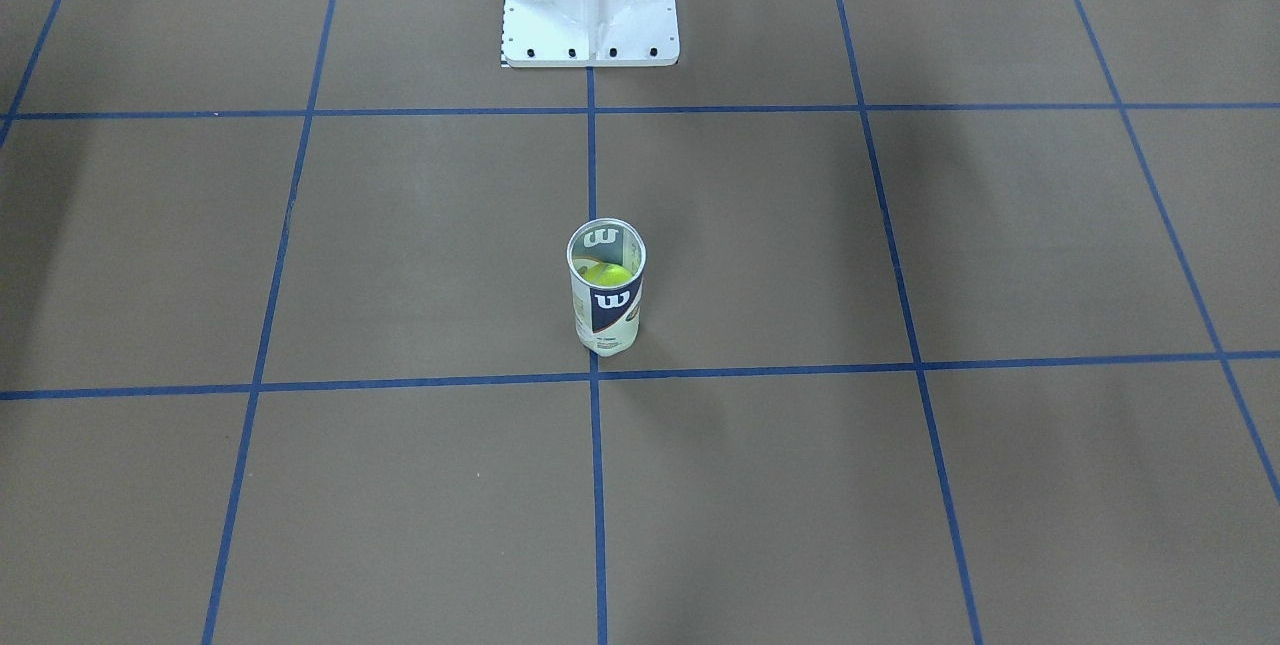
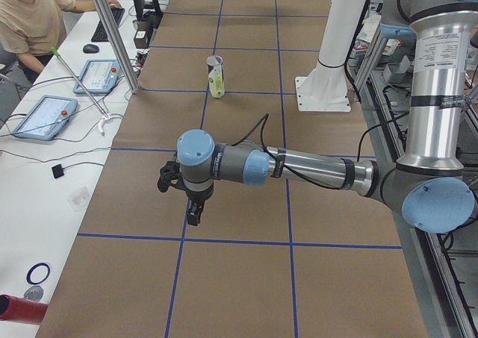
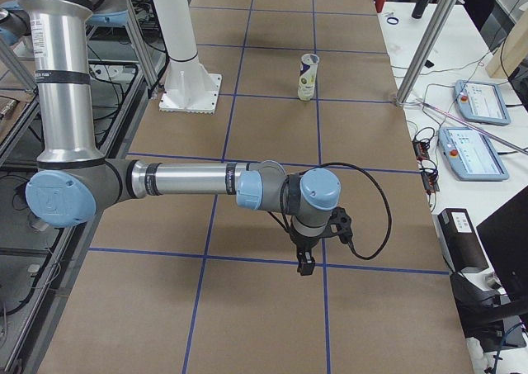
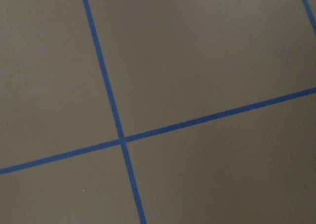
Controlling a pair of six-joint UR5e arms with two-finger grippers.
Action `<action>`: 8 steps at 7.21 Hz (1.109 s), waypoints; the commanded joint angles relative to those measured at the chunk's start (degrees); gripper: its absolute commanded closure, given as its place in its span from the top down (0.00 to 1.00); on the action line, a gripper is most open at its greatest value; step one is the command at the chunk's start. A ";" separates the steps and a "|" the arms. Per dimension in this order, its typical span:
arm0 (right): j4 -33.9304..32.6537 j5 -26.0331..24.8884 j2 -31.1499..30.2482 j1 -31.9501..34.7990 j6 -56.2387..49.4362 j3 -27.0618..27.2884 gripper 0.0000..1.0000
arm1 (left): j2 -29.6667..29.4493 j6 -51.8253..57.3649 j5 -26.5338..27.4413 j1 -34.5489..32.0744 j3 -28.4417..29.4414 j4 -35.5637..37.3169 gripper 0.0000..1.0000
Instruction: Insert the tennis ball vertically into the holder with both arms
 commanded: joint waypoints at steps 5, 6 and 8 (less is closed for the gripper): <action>0.00 -0.07 -0.47 -0.08 0.32 -0.48 0.99 | 4.18 0.68 1.39 -3.55 -1.71 -1.41 1.00; 0.00 -0.07 -0.47 -0.08 0.32 -0.48 0.99 | 4.01 0.68 1.22 -3.55 -1.90 -1.41 1.00; 0.00 -0.16 -0.56 -0.08 0.41 -0.57 0.99 | 3.57 0.77 0.96 -3.55 -1.90 -1.49 1.00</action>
